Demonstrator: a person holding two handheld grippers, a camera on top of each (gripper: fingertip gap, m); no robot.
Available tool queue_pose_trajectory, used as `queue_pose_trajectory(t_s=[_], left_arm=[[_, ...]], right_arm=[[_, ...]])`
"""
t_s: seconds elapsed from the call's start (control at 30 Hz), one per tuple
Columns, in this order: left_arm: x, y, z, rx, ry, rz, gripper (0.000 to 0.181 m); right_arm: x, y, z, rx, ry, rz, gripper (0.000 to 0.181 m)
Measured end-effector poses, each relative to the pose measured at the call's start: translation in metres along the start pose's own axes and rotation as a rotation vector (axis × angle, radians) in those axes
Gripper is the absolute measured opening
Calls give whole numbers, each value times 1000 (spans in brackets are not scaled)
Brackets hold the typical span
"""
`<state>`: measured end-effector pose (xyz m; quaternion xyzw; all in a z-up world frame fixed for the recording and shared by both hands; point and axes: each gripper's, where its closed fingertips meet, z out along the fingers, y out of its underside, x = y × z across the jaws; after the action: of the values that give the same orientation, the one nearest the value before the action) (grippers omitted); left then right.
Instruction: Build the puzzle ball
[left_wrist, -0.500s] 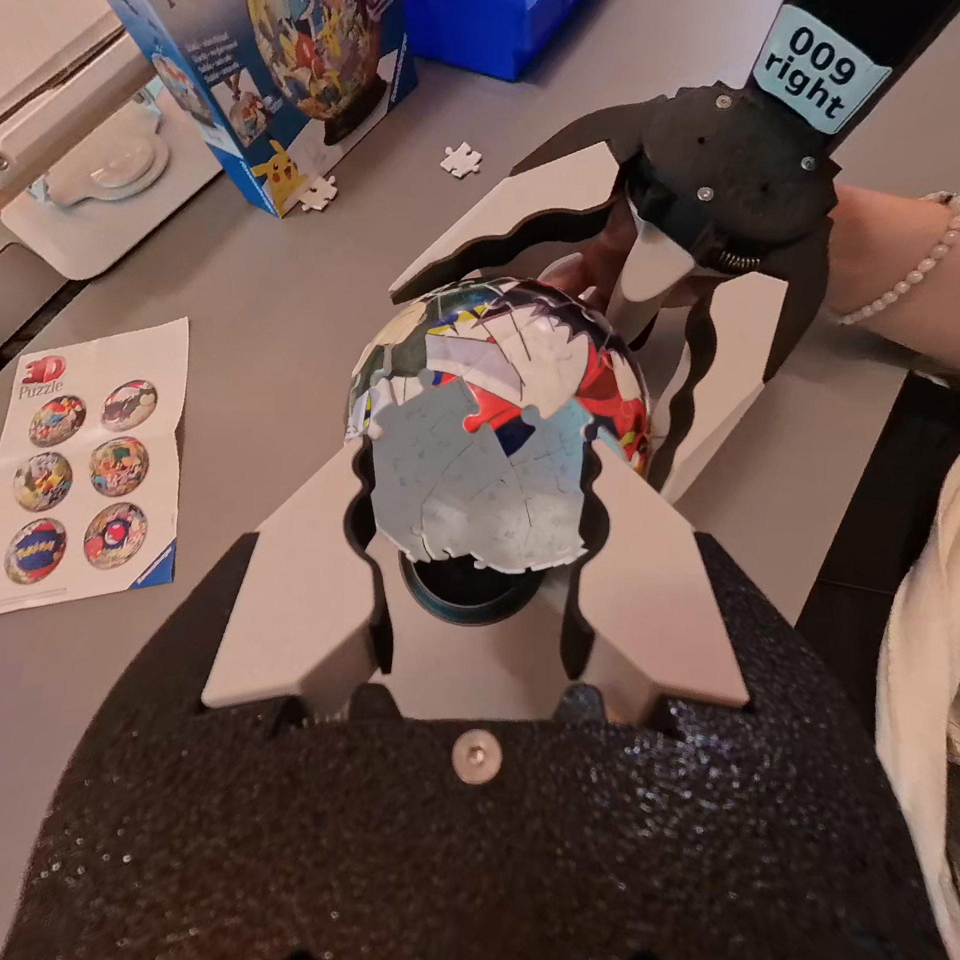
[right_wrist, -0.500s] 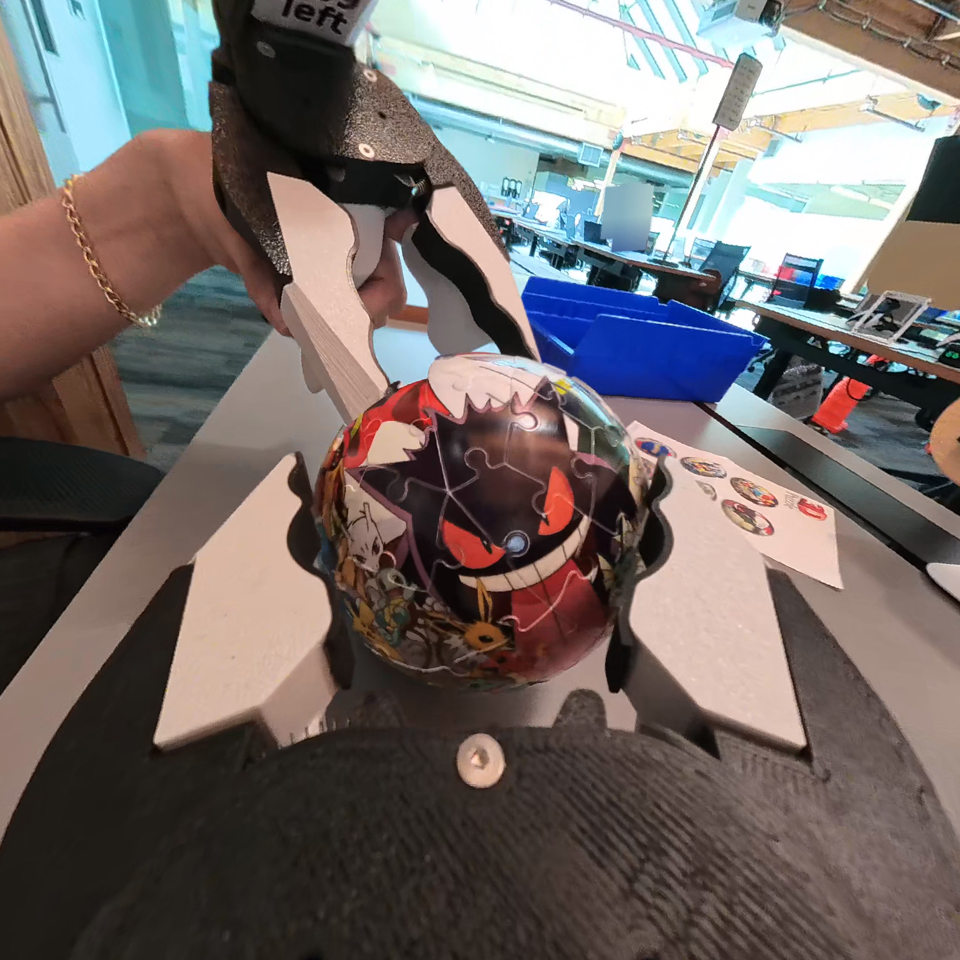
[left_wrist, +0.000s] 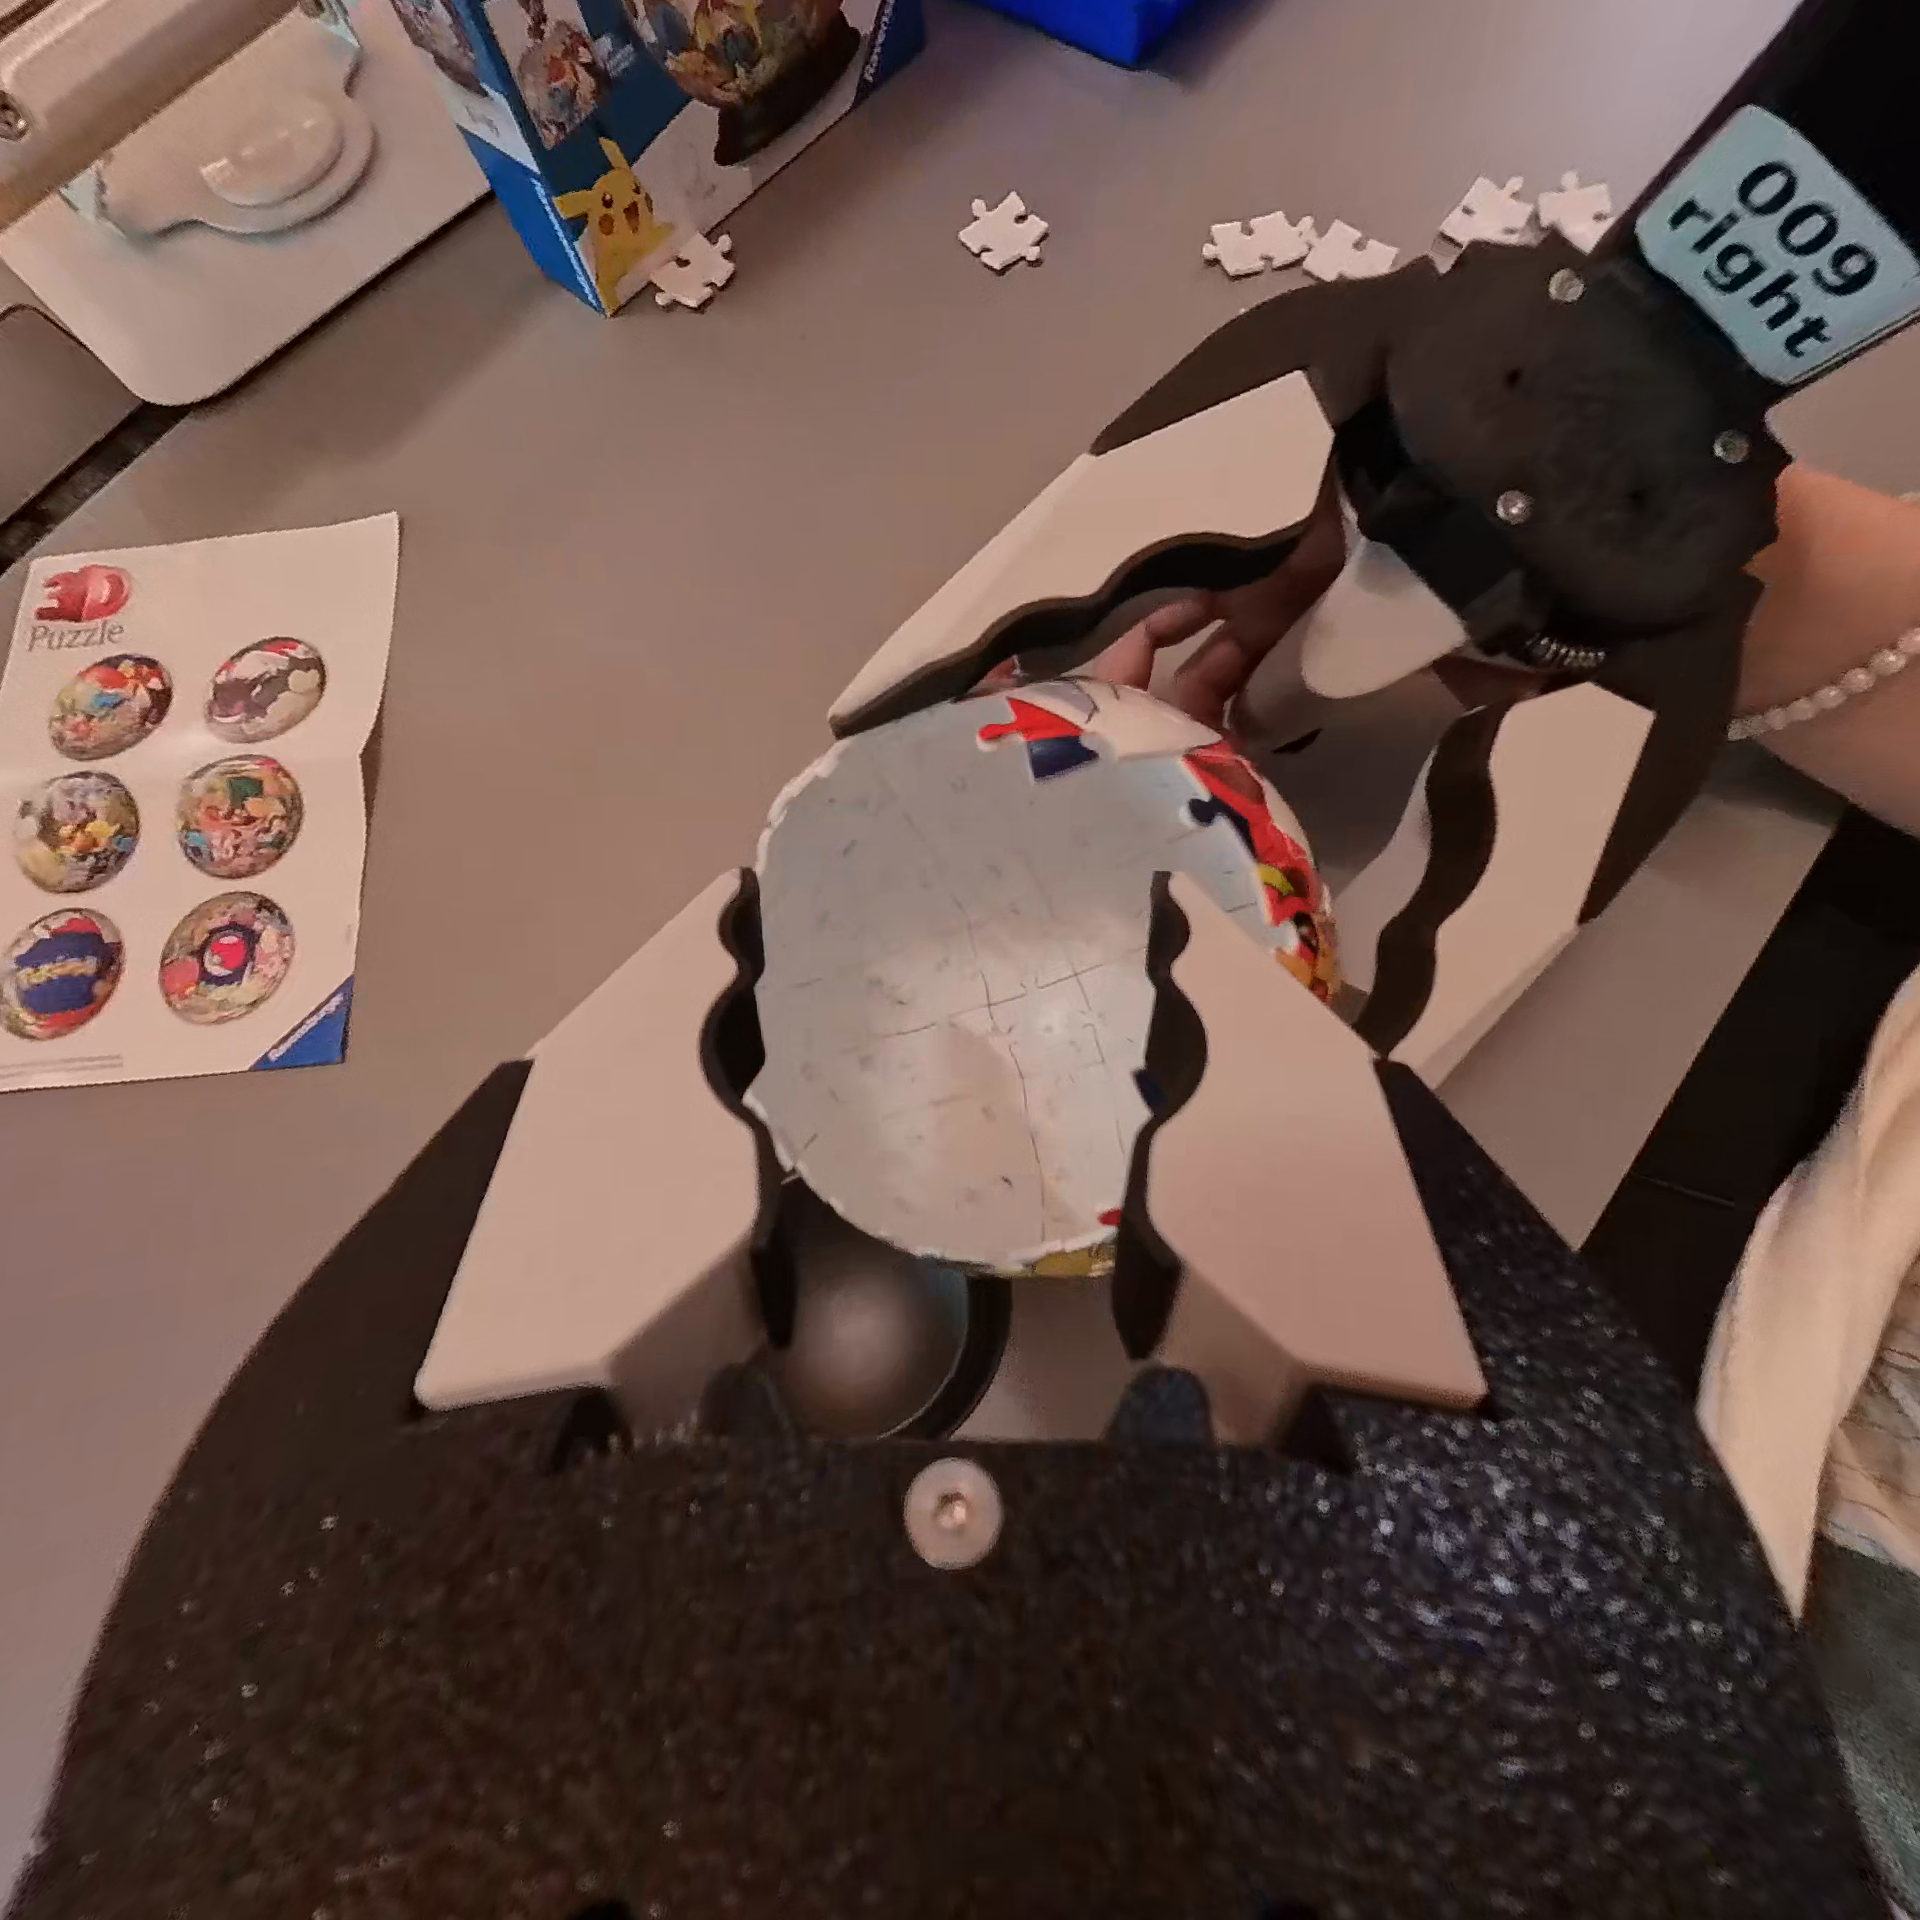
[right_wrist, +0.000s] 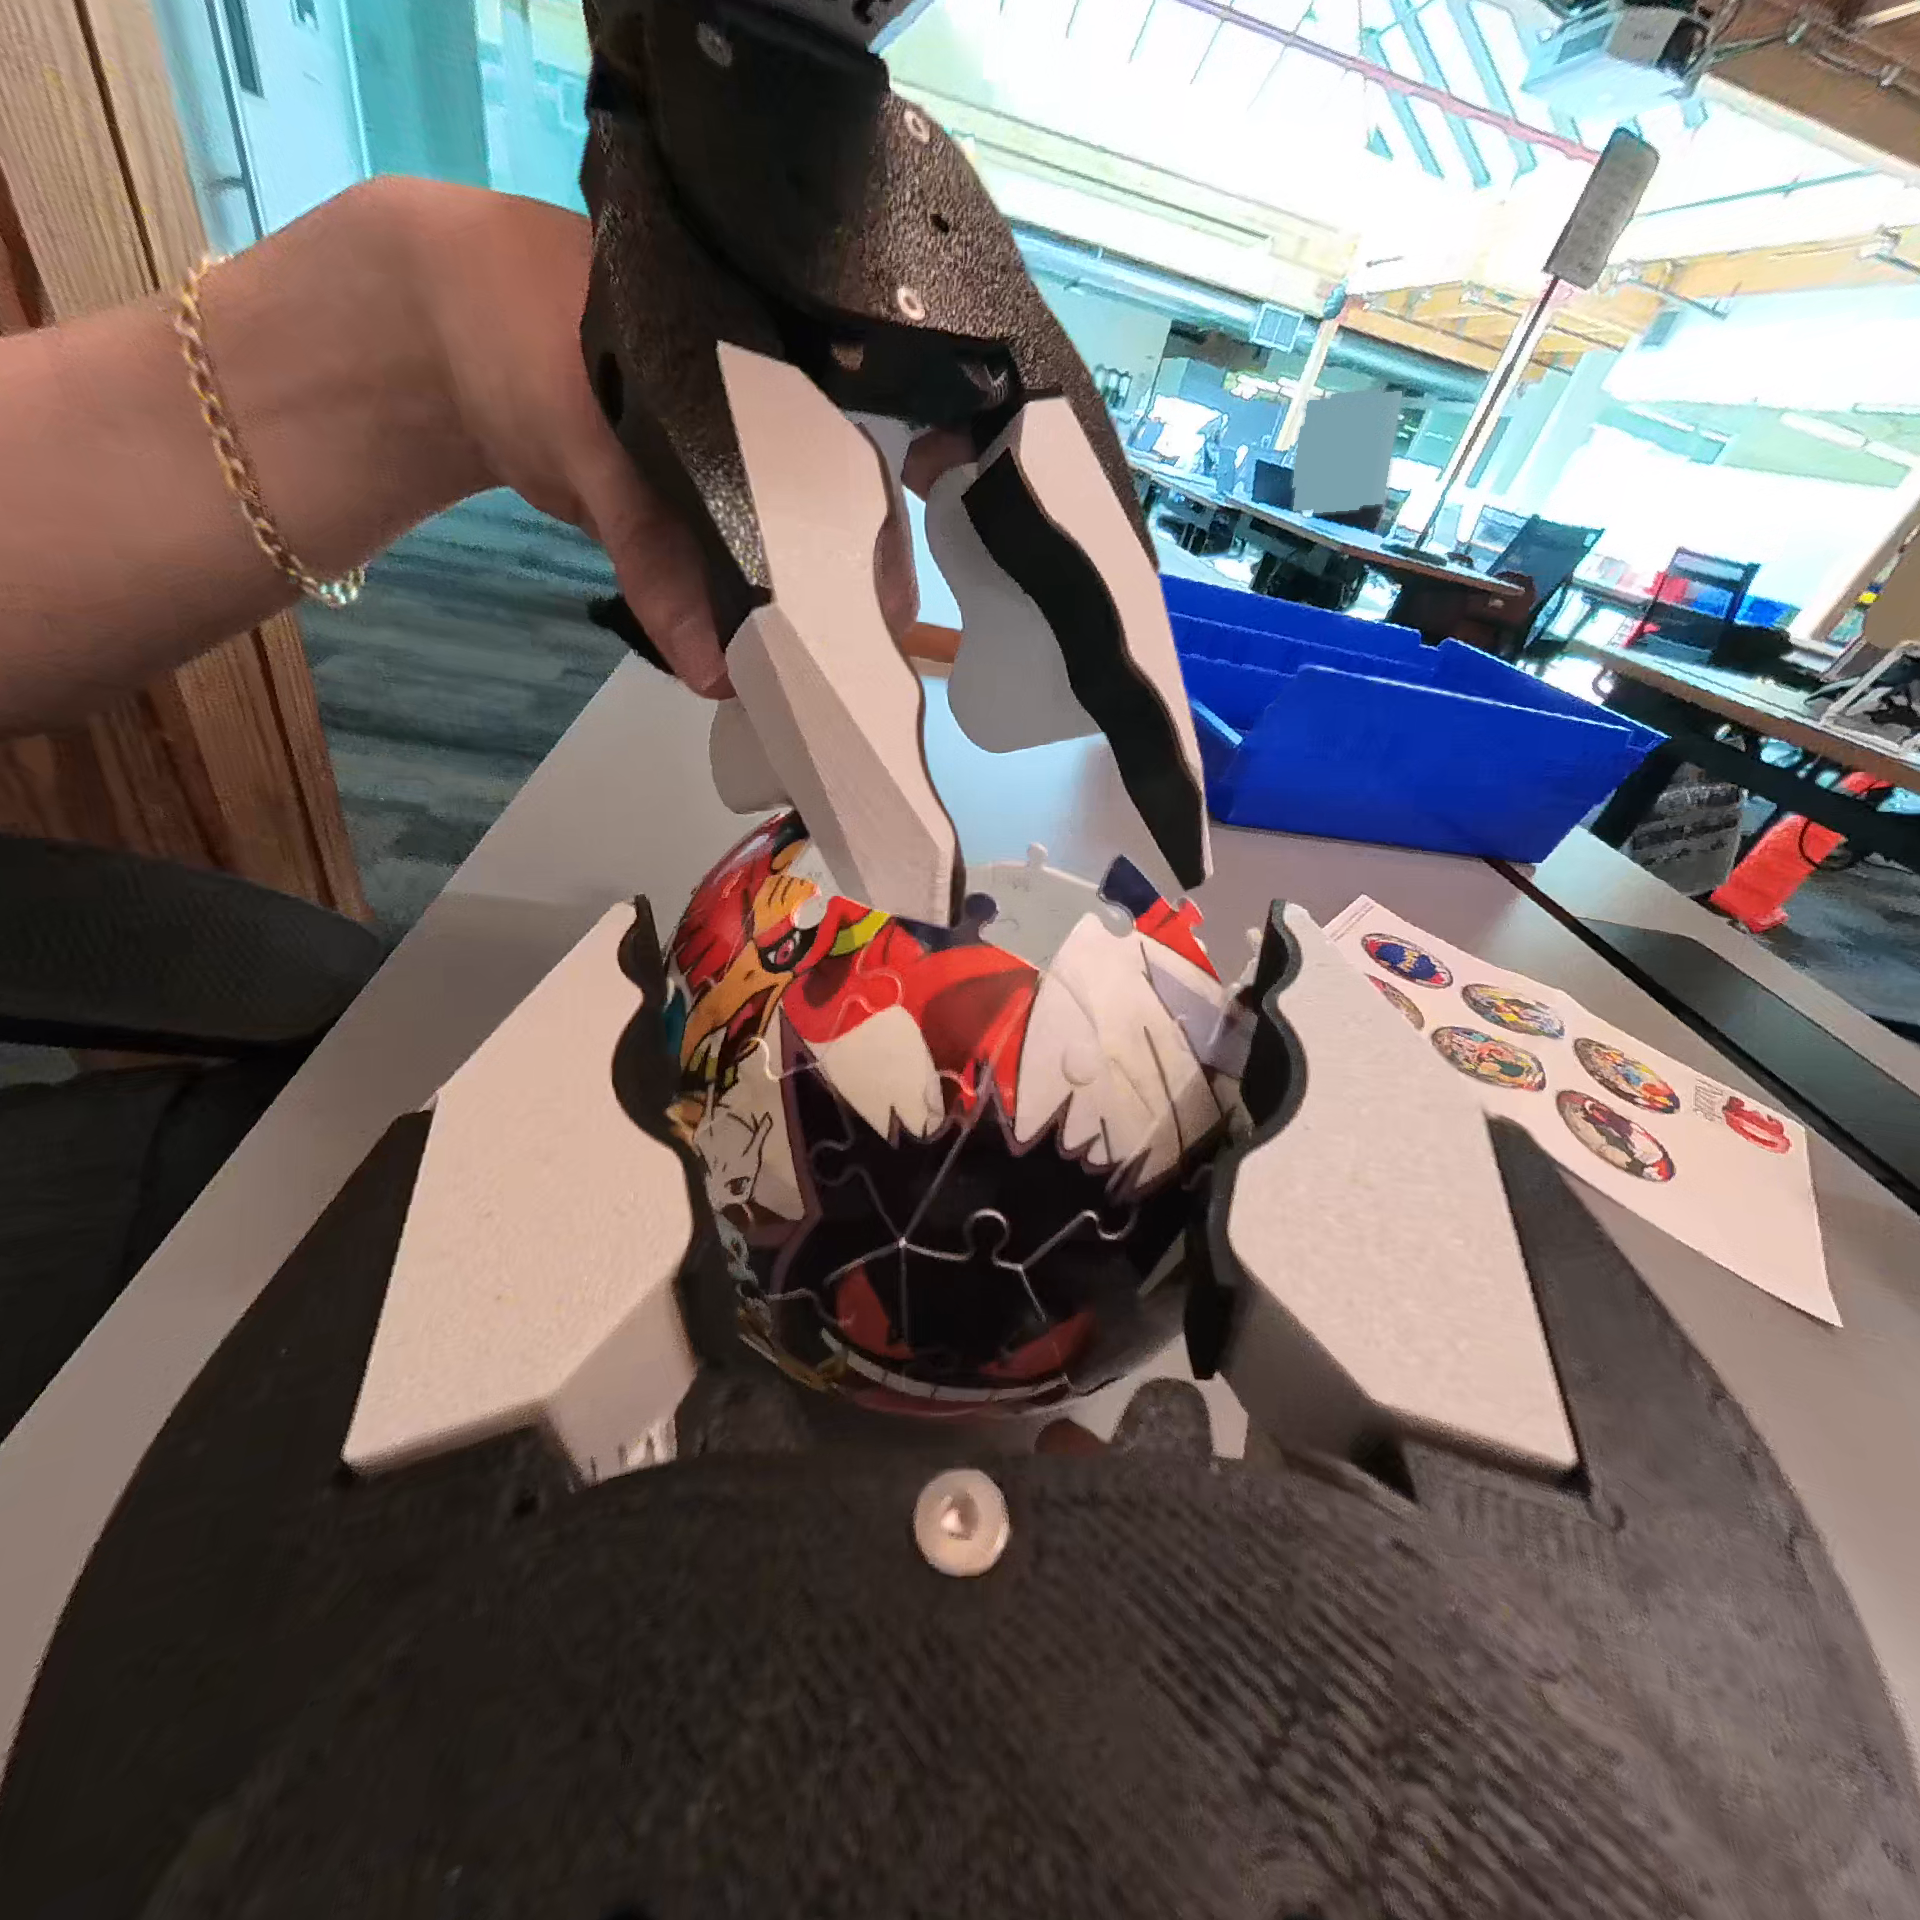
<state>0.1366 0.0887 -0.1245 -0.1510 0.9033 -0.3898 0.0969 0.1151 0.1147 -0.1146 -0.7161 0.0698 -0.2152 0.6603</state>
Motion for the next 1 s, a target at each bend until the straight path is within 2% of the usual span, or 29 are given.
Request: queue_pose_trajectory(t_s=[0.13, 0.23, 0.3, 0.33, 0.4, 0.5, 0.6, 0.77, 0.87, 1.0], left_arm=[[-5, -2, -7, 25, -2, -26, 76], [-16, -12, -26, 149, -43, -47, 85], [-23, -14, -45, 252, -58, -86, 98], [-24, -10, -52, 283, -43, -104, 107], [-22, 14, -55, 252, 19, -140, 117], [-9, 51, -38, 151, 103, -151, 120], [10, 65, -12, 81, 138, -90, 121], [25, 60, 24, 27, 136, -12, 120], [35, 57, 35, 12, 183, -7, 125], [48, 51, 42, 28, 235, 9, 125]], right_arm=[[3, 2, -5, 24, 15, 40, 114], [7, 0, -11, 53, 34, 58, 113], [10, -1, -16, 62, 32, 89, 117], [10, 2, -19, 42, 22, 106, 119], [12, 14, -26, -45, 11, 141, 127], [10, 20, -33, -78, -56, 257, 132], [8, 25, -34, -119, -85, 305, 141], [3, 33, -40, -173, -101, 313, 145], [-3, 43, -48, -249, -112, 315, 146], [-6, 44, -51, -258, -111, 316, 147]])
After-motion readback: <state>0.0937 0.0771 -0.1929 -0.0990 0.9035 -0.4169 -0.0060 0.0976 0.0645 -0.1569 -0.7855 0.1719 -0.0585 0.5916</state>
